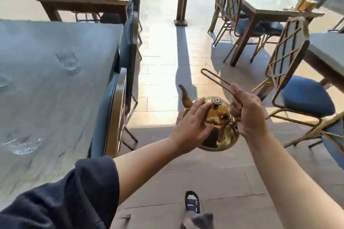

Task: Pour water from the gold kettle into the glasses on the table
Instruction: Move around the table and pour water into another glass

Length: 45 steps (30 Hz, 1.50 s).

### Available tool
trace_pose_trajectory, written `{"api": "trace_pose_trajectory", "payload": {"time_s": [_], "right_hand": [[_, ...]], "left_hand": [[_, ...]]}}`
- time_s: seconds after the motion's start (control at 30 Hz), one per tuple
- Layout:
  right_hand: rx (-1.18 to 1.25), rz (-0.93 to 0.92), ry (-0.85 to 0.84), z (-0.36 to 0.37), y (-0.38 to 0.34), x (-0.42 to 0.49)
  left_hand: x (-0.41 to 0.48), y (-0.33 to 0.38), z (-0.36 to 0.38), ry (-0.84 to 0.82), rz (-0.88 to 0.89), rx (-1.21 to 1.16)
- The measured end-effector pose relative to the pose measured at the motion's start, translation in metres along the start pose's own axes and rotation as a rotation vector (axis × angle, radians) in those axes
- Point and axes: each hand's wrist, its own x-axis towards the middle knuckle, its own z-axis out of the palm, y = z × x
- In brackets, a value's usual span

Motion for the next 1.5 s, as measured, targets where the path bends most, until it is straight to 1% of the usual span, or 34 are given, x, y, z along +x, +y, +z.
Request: {"api": "trace_pose_trajectory", "payload": {"time_s": [0.07, 0.27, 0.5, 0.6, 0.8, 1.0, 1.13, 1.23, 1.33, 1.5], "right_hand": [[0.007, 0.011, -0.061, 0.002, -0.003, 0.033], [-0.021, 0.03, -0.321, 0.022, -0.006, 0.124], [-0.05, 0.049, -0.505, 0.079, -0.009, 0.201], [-0.042, 0.07, -0.548, 0.11, -0.011, 0.223], [-0.026, 0.057, -0.657, 0.174, -0.021, 0.256], [0.069, 0.089, -0.675, 0.242, -0.036, 0.283], [0.099, 0.102, -0.709, 0.289, -0.033, 0.298], [0.097, 0.157, -0.691, 0.321, -0.024, 0.31], [0.093, 0.197, -0.709, 0.354, -0.011, 0.326], [0.06, 0.218, -0.816, 0.41, 0.009, 0.367]], "left_hand": [[0.023, -0.008, -0.002, 0.04, -0.028, 0.038], [0.075, -0.03, -0.017, 0.17, -0.164, 0.067], [0.108, -0.067, -0.059, 0.279, -0.263, 0.095], [0.119, -0.083, -0.081, 0.351, -0.287, 0.149], [0.135, -0.114, -0.138, 0.44, -0.3, 0.25], [0.151, -0.144, -0.199, 0.529, -0.284, 0.303], [0.156, -0.175, -0.228, 0.611, -0.319, 0.314], [0.159, -0.204, -0.244, 0.654, -0.366, 0.339], [0.164, -0.232, -0.261, 0.678, -0.429, 0.359], [0.181, -0.279, -0.286, 0.721, -0.519, 0.379]]}}
